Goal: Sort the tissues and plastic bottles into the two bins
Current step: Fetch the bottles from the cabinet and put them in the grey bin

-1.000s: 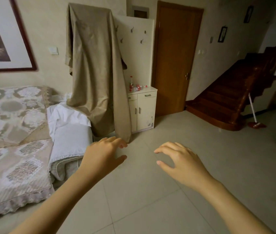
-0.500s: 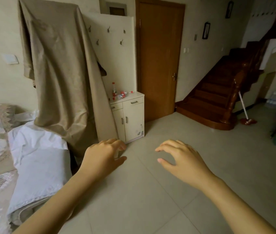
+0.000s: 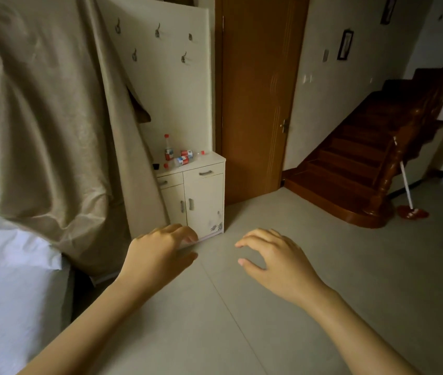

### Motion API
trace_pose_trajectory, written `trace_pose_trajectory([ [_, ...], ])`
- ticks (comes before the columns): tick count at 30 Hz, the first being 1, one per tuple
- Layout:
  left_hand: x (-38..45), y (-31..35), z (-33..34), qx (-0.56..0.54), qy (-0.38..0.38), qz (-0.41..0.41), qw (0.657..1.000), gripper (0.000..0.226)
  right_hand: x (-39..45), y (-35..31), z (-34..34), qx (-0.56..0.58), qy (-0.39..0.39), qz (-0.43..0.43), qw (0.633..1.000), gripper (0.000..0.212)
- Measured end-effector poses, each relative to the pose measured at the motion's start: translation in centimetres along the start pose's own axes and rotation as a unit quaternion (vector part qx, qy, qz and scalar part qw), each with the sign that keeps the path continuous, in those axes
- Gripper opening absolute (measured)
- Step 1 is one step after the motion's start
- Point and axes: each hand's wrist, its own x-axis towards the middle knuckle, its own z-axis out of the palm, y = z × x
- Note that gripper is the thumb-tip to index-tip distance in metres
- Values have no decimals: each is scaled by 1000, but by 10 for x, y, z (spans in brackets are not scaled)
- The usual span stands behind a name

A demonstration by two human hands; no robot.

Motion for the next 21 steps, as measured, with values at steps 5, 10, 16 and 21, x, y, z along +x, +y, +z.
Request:
trace_pose_trajectory([
  [5, 63, -31, 34, 15, -10, -42, 999, 30, 70, 52, 23, 10, -18, -17, 1000, 27],
  [10, 123, -79, 72, 24, -22, -66, 997, 41, 145, 96, 53, 12, -27, -39, 999, 25],
  [16, 214, -133, 116, -3, -25, -91, 996, 31, 241, 154, 81, 4, -46, -43, 998, 25],
  [21, 299, -168, 150, -10, -38, -89, 995, 26, 311, 200, 99, 7, -53, -30, 998, 25],
])
